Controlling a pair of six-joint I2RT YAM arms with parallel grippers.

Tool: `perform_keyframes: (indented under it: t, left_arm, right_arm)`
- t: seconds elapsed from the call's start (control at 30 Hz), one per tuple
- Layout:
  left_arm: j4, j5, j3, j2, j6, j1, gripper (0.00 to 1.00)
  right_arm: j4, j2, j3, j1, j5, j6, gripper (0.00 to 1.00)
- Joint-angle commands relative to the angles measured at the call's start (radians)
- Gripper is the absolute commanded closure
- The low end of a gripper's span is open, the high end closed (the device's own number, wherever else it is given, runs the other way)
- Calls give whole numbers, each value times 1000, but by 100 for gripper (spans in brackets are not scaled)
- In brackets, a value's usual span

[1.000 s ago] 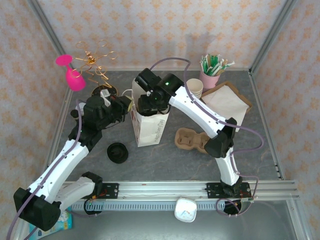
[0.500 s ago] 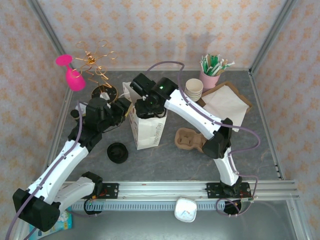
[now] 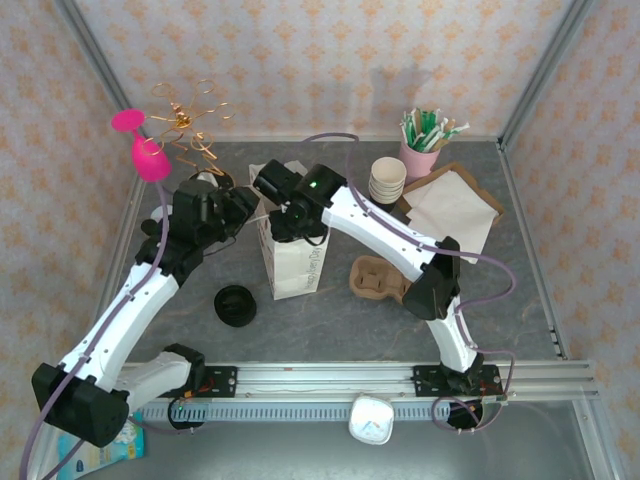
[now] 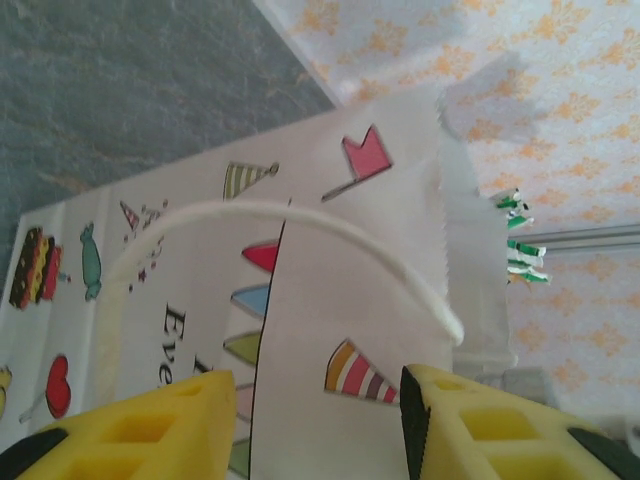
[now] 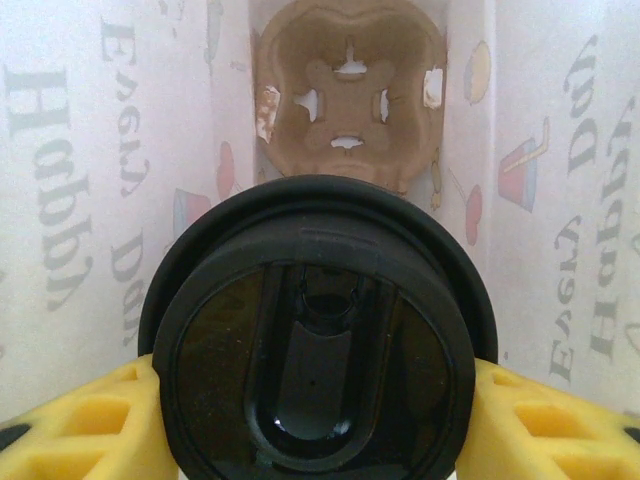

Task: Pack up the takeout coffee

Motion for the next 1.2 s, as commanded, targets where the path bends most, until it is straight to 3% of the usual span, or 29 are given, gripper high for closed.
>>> perform_keyframes:
  t: [0.0, 0.3, 0.97, 1.17]
  left_arm:
    - [-6, 15, 53, 16, 88, 24, 52]
    - [31, 49, 33, 26, 106, 29, 54]
    - [-13, -30, 32, 16, 146, 29, 54]
    - [-15, -31, 30, 18, 151, 29, 53]
  right_arm:
    - [-12, -27, -19, 4, 38, 22, 50]
    - [-12, 5, -47, 4, 33, 10, 49]
    - [-11, 79, -29, 6, 25, 1, 48]
    - [-11, 82, -15, 6, 38, 0, 42]
